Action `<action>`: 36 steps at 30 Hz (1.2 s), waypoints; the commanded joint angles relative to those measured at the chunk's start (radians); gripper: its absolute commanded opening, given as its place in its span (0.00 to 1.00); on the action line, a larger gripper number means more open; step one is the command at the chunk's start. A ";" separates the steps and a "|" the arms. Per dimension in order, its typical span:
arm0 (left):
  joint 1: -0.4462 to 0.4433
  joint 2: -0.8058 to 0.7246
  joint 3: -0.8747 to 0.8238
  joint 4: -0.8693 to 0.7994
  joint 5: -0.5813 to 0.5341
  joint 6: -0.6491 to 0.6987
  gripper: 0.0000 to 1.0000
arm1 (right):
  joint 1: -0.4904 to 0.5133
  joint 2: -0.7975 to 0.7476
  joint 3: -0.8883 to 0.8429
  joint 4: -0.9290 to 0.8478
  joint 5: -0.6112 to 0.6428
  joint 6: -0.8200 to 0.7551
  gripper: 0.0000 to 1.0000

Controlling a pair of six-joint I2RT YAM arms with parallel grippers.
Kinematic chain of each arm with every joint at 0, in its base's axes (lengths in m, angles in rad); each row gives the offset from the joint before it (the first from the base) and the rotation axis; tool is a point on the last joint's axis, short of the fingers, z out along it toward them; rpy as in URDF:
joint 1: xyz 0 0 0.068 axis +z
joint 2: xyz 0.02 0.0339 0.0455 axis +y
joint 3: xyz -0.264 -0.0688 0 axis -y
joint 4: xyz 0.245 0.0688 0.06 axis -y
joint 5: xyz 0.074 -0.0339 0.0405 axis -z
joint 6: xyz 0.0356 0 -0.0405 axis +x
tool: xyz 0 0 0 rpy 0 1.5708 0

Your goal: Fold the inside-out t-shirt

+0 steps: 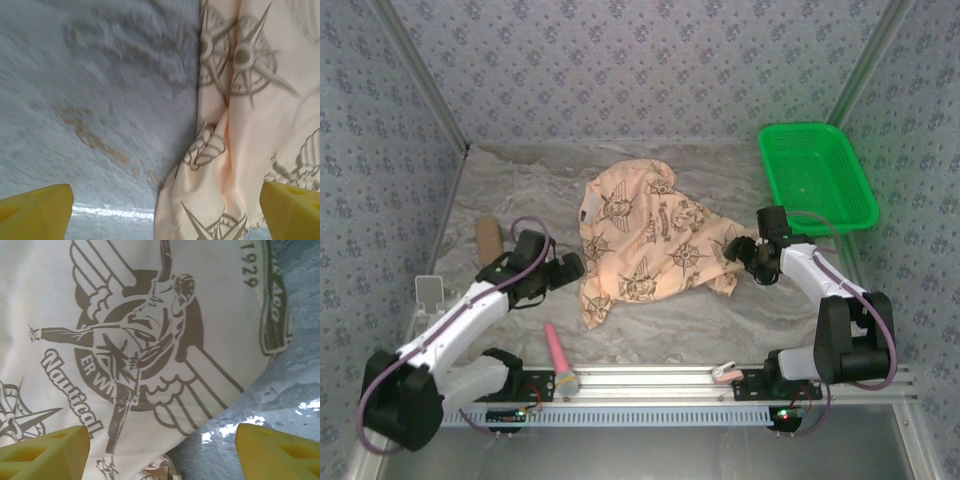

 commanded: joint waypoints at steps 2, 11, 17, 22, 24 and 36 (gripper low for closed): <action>-0.040 0.113 0.024 0.021 0.114 -0.110 0.84 | -0.005 -0.008 0.005 0.005 -0.026 -0.020 0.78; -0.097 0.337 0.082 0.081 0.144 -0.160 0.41 | -0.005 -0.026 -0.029 0.022 -0.026 0.010 0.78; -0.094 0.357 0.190 -0.043 0.085 -0.040 0.06 | -0.005 0.006 -0.062 0.067 -0.055 0.071 0.76; -0.058 0.219 0.382 -0.346 -0.179 -0.047 0.00 | -0.006 0.074 -0.022 0.046 0.046 0.110 0.52; -0.050 0.174 0.441 -0.384 -0.213 -0.046 0.00 | -0.003 0.070 -0.016 0.057 0.105 0.132 0.30; -0.048 0.062 0.680 -0.250 -0.412 0.103 0.00 | -0.005 0.077 0.235 0.076 0.117 0.127 0.00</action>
